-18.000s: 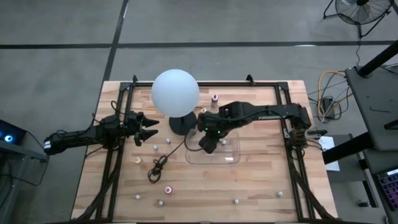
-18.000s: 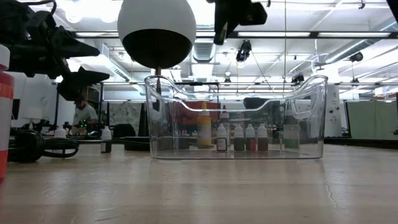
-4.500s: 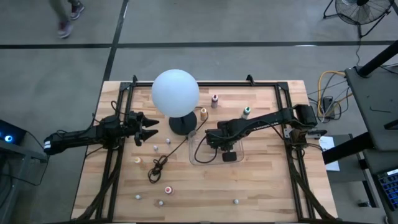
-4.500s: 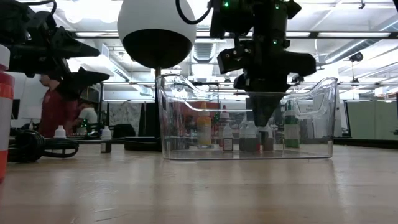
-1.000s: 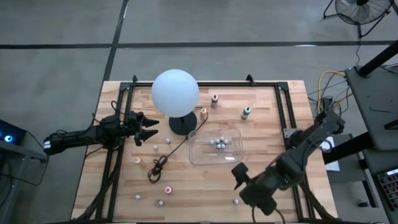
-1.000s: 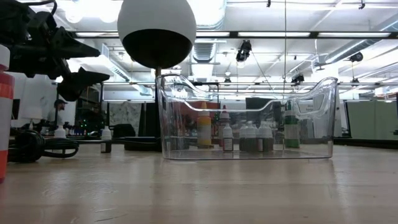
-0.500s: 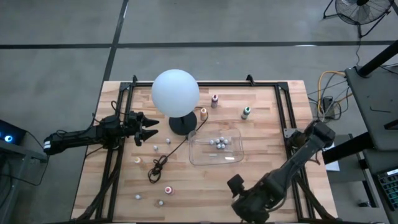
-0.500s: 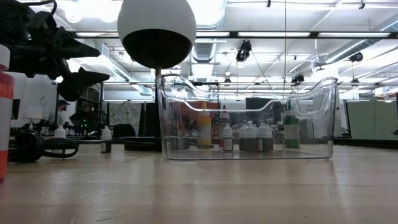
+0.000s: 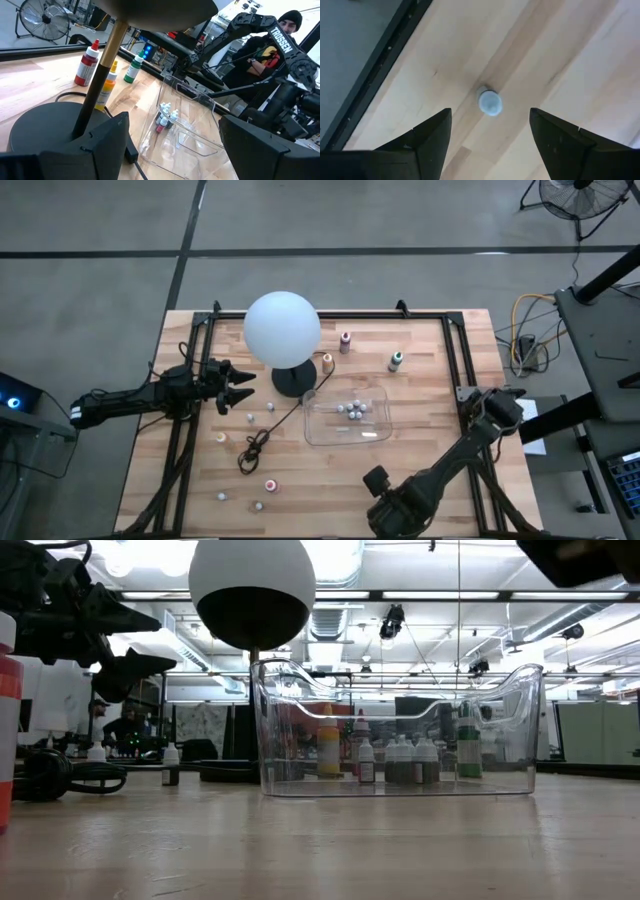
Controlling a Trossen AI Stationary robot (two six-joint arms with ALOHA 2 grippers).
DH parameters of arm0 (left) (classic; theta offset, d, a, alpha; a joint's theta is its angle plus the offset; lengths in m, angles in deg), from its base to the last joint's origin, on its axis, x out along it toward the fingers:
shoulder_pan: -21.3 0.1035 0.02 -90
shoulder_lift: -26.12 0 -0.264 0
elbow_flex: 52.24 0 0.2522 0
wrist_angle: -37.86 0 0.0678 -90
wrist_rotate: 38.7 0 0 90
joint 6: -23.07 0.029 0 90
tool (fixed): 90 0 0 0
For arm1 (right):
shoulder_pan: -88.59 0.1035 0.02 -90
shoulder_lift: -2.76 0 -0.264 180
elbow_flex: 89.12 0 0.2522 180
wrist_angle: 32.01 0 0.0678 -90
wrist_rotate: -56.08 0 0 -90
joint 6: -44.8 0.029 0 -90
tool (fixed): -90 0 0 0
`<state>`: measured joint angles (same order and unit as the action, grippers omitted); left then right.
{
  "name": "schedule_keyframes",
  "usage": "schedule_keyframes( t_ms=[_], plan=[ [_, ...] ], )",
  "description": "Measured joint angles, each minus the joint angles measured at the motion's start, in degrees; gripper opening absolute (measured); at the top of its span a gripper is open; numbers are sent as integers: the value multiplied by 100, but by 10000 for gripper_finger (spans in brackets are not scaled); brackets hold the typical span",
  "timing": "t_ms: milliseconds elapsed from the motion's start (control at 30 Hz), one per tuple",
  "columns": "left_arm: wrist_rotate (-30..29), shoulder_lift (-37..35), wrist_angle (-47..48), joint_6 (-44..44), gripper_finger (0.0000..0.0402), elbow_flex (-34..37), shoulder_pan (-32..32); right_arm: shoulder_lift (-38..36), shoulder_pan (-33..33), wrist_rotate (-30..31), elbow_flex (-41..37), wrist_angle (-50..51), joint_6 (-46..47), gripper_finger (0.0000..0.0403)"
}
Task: Pick & Place food coloring
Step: Put the small green food coloring bottle into the transparent bin
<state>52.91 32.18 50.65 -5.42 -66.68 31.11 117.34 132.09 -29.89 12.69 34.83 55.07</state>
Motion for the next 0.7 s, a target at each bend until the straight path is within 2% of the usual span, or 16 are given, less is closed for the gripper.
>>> schedule_keyframes(
  t_ms=[400, 700],
  plan=[
    [-2, 7, 4, -1, 279, 0, 1, 121, 13, 4, -394, -637, 48, 244],
    [-2, 7, 7, 0, 279, 0, 1, 121, 11, 5, -428, -695, 4, 228]
  ],
)
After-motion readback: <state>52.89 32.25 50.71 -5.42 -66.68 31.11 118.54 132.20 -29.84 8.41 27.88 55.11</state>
